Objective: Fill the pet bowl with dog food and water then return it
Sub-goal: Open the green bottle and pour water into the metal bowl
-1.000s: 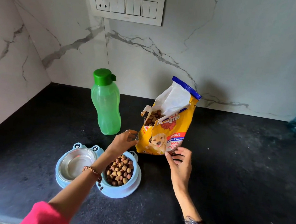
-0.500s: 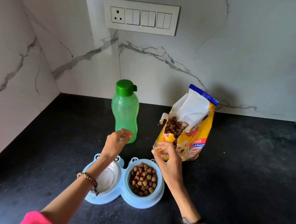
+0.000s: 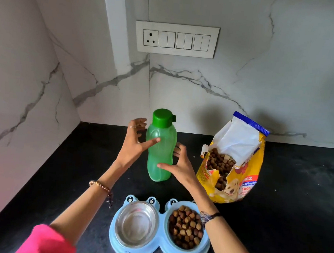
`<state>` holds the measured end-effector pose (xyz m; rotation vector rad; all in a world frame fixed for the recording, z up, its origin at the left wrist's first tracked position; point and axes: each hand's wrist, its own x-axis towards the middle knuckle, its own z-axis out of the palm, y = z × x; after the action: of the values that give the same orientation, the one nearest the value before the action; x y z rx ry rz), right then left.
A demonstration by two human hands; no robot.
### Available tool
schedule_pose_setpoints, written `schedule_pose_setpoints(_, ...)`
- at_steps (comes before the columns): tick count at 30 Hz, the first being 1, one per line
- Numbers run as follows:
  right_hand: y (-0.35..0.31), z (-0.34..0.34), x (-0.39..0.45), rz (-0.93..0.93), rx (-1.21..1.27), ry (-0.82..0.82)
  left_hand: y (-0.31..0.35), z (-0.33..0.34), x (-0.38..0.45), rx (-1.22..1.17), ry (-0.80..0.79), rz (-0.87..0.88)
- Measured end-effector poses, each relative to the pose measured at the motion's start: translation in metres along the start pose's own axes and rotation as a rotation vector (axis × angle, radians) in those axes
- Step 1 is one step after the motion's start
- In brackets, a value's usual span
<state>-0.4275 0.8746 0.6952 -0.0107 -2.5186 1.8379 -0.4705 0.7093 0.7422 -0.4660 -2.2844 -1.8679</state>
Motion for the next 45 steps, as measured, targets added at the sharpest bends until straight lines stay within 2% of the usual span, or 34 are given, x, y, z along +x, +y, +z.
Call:
schedule_pose_setpoints(3,0.002,0.012,0.019,0.027,0.109,-0.049,0.025,-0.005,0.032,0.015,-0.208,0.045)
schedule_pose_setpoints(6,0.004,0.024,0.028,0.016,0.145,0.002,0.047,-0.003,0.061,0.025,-0.466,0.002)
schedule_pose_setpoints(8,0.003,0.029,0.029,0.014,0.141,0.072,0.05,0.003,0.07,0.027,-0.546,-0.008)
schedule_pose_setpoints(10,0.004,0.033,0.03,-0.005,0.114,0.172,0.045,0.008,0.072,-0.018,-0.471,0.01)
schedule_pose_setpoints(12,0.003,0.042,0.031,-0.026,0.12,0.243,0.039,0.015,0.067,-0.028,-0.269,0.016)
schedule_pose_setpoints(15,0.002,0.058,0.029,-0.043,0.17,0.362,0.036,0.03,0.051,0.09,0.059,0.05)
schedule_pose_setpoints(18,0.003,0.066,0.023,-0.073,0.18,0.396,0.037,0.046,0.031,0.174,0.215,0.104)
schedule_pose_setpoints(20,0.001,0.068,0.021,-0.084,0.166,0.392,0.038,0.048,0.024,0.231,0.198,0.102)
schedule_pose_setpoints(24,0.0,0.067,0.021,-0.077,0.157,0.39,0.038,0.033,0.011,0.228,0.032,0.066)
schedule_pose_setpoints(29,0.002,0.068,0.024,-0.054,0.115,0.403,0.045,0.013,0.023,0.341,0.111,-0.002)
schedule_pose_setpoints(31,0.001,0.068,0.024,-0.046,0.105,0.404,0.05,0.014,0.033,0.391,0.085,-0.015)
schedule_pose_setpoints(37,0.0,0.067,0.023,-0.009,0.098,0.397,0.06,0.016,0.035,0.262,-0.08,-0.058)
schedule_pose_setpoints(42,0.003,0.068,0.025,-0.015,0.095,0.399,0.055,0.013,0.003,0.39,-0.002,0.064)
schedule_pose_setpoints(45,0.003,0.069,0.024,-0.009,0.102,0.404,0.05,0.004,0.01,0.329,0.048,0.087)
